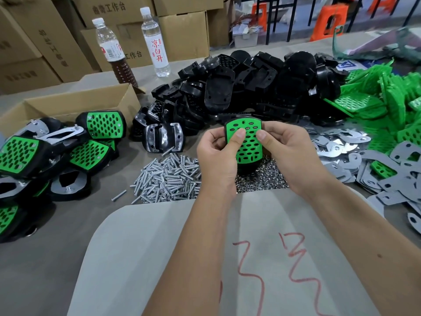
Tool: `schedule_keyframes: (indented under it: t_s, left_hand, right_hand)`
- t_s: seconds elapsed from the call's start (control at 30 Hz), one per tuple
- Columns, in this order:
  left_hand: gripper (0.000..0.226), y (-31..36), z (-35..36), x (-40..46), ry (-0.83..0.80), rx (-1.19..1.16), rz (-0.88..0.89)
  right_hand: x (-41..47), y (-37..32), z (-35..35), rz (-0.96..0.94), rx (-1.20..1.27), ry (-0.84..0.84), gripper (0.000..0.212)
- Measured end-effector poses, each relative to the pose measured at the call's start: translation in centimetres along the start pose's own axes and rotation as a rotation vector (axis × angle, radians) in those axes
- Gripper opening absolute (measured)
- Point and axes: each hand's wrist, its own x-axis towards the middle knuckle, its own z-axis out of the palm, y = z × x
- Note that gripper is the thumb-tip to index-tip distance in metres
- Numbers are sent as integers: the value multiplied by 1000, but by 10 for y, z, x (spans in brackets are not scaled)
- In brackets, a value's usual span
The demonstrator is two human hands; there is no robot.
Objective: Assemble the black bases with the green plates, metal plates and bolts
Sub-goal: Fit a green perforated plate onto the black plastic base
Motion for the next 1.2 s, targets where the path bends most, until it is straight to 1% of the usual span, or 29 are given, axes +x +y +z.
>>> schedule_keyframes:
  t_s: [0.17, 0.27, 0.33, 0.4, 0.47, 0.6, 0.73, 0.77, 0.83, 0.9, 0.97, 1.03, 1.1, 1.13, 1.2]
  left_hand:
    - [26, -1, -2, 1, -124, 75, -46]
    - [33, -2, -2, -1, -144, 217, 13]
    - [32, -3, -3, -1, -131, 294, 84]
    - [33, -1, -5, 0, -123, 335, 115]
    - [34, 0, -7, 1, -133, 306, 93]
    - [35, 3, -9, 3, -161, 107, -42]
    - [35, 6, -7, 2, -162, 24, -104]
    - [36, 7, -6, 1, -153, 3, -118]
    - [37, 8, -6, 0, -110, -61, -148]
    - [40, 10, -6, 0, -59, -152, -183]
    - [48, 11, -4, 0, -25, -238, -199]
    - [51, 11, -2, -1, -23, -292, -192]
    - [47, 13, -3, -2, -40, -265, -178]
    - [42, 14, -4, -1, -48, -196, -159]
    - [20, 17, -10, 3, -54, 12, -82]
  right_hand:
    - [-1, 2, -1, 11, -4, 96, 21]
    - [-1, 0, -2, 20, -10, 116, 23]
    - [-1, 0, -3, 25, -21, 111, 23]
    - [-2, 0, -2, 24, -36, 105, 22]
    - [-2, 0, -3, 22, -46, 85, 22]
    - [0, -1, -6, 24, 3, -16, 23]
    - [-1, -2, -1, 41, 77, -24, 22]
    - [-1, -2, 1, 54, 74, -18, 20]
    - [-2, -1, 3, 69, -13, -3, 16]
    - [-3, -1, 4, 72, -79, -33, 13]
    - [-3, -2, 6, 87, -67, -85, 13]
    - [-3, -3, 7, 98, -57, -95, 16]
    - [-3, -3, 6, 65, -75, -74, 15]
    - [-4, -3, 5, 42, -87, -65, 17]
    - [-4, -3, 4, -5, -134, -64, 26]
